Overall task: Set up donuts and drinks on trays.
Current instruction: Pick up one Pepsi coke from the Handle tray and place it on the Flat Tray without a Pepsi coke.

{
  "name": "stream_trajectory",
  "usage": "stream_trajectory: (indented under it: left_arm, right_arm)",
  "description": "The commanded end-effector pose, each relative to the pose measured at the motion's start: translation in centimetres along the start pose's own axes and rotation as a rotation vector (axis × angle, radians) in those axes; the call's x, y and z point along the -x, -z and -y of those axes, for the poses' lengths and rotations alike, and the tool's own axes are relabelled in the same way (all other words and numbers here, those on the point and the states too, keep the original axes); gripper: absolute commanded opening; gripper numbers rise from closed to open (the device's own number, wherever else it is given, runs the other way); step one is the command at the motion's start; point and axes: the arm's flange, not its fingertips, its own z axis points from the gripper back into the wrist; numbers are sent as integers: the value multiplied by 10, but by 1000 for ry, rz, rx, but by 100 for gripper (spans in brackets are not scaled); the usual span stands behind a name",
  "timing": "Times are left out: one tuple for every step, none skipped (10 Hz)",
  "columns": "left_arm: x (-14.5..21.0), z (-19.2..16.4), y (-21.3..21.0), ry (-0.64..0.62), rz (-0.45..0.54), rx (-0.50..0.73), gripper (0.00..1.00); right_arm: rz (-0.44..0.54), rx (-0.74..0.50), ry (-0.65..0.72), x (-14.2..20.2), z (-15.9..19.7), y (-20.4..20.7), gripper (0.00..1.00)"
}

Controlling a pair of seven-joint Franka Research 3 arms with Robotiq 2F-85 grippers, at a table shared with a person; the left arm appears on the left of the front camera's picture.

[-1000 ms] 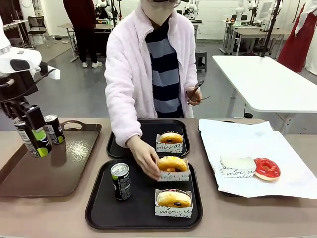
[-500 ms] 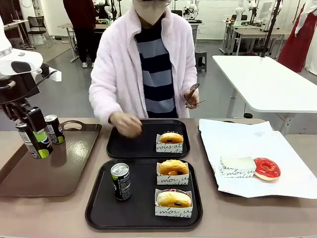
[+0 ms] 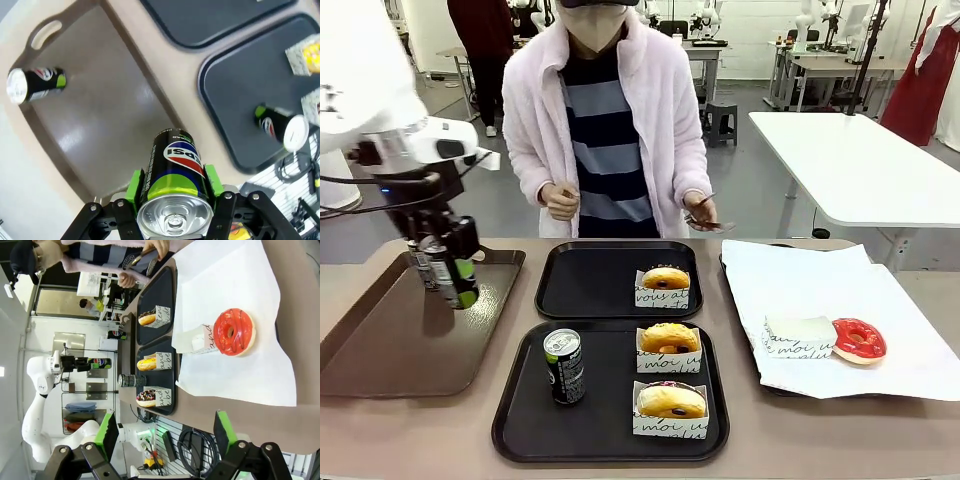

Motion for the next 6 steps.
stream_trajectory:
  left_arm:
    - [-30,7,2,-66,-4,-51,59]
    - [-35,5,2,-123,0,-59,59]
    - [-16,7,7,-24,-5,-8,59]
    - [-16,7,7,-24,-5,-8,59]
    - [-16,7,7,-24,-5,-8,59]
    - [-16,7,7,-24,-5,-8,59]
  right_arm:
    - [18,-29,-15,-3,0,1,100]
    - [18,-29,-15,-3,0,1,100]
    - [18,-29,-15,-3,0,1,100]
    - [18,-29,-15,-3,0,1,100]
    - [18,-29,-15,-3,0,1,100]
    - [18,-29,-15,-3,0,1,100]
